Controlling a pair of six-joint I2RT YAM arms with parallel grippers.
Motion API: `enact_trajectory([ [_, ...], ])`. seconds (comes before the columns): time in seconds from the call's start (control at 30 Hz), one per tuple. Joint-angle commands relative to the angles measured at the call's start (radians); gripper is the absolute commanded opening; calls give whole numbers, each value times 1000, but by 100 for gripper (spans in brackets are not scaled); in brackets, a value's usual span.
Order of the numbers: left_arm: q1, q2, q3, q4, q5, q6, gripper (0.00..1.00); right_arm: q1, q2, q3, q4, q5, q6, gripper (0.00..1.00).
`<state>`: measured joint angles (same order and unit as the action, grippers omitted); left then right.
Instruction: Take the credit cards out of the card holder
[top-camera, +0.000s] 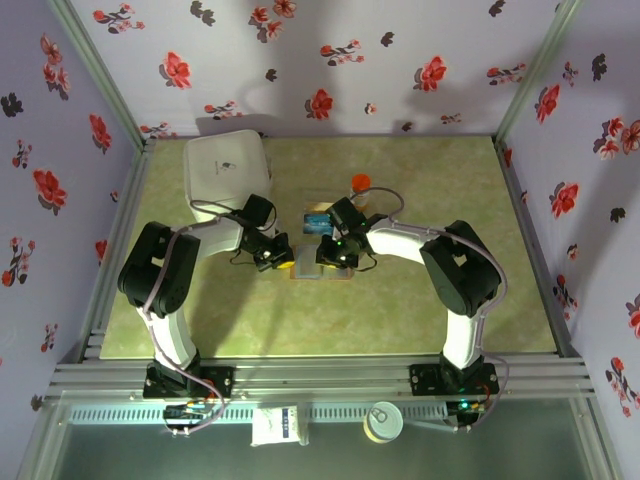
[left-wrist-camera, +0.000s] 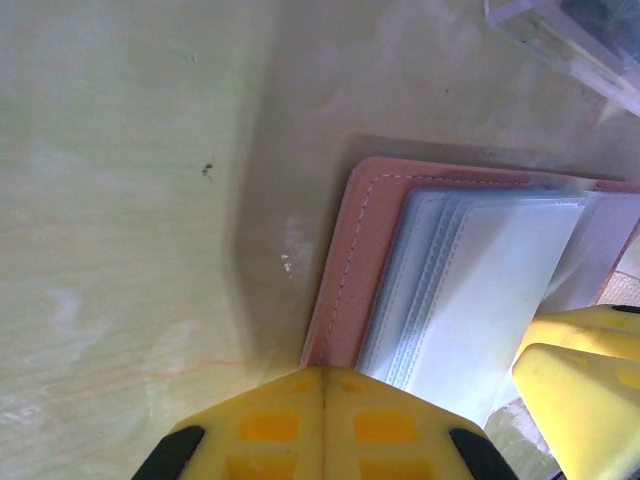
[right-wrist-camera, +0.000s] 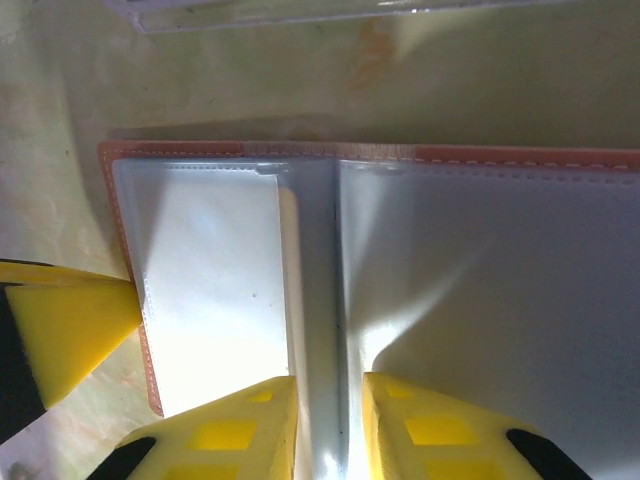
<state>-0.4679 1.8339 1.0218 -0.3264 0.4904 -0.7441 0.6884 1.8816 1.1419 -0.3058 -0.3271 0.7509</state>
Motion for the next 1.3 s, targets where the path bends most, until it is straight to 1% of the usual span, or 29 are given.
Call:
enact_trajectory([
  [0.0, -5, 31, 21, -40, -33, 32, 0, 3, -20, 26, -32, 30, -21, 23],
  [0.1, -5, 37, 27, -43, -35, 30, 0, 3, -32, 35, -29, 18, -25, 21],
  [0.27, -5, 41, 40, -45, -40, 31, 0, 3, -20, 12, 118, -96, 28, 21],
  [0.37, -5, 43, 47, -49, -40, 32, 0, 3, 7, 9, 163, -131, 53, 21],
  [0.47, -5, 44, 46, -53, -43, 35, 0, 3, 25, 9, 169, -129, 60, 21],
  [0.67, -5, 42, 36, -56, -43, 39, 0, -1, 52, 21, 89, -80, 33, 21],
  [0.9, -5, 41, 35, -60, -47, 41, 0, -11, 13, -14, 58, -40, 24, 21],
  [1.07, -5, 43, 37, -61, -48, 42, 0, -30, -27, -54, 76, -33, 29, 21],
  [1.27, -6, 42, 41, -67, -49, 44, 0, -58, -30, -102, 139, -75, 47, 21],
])
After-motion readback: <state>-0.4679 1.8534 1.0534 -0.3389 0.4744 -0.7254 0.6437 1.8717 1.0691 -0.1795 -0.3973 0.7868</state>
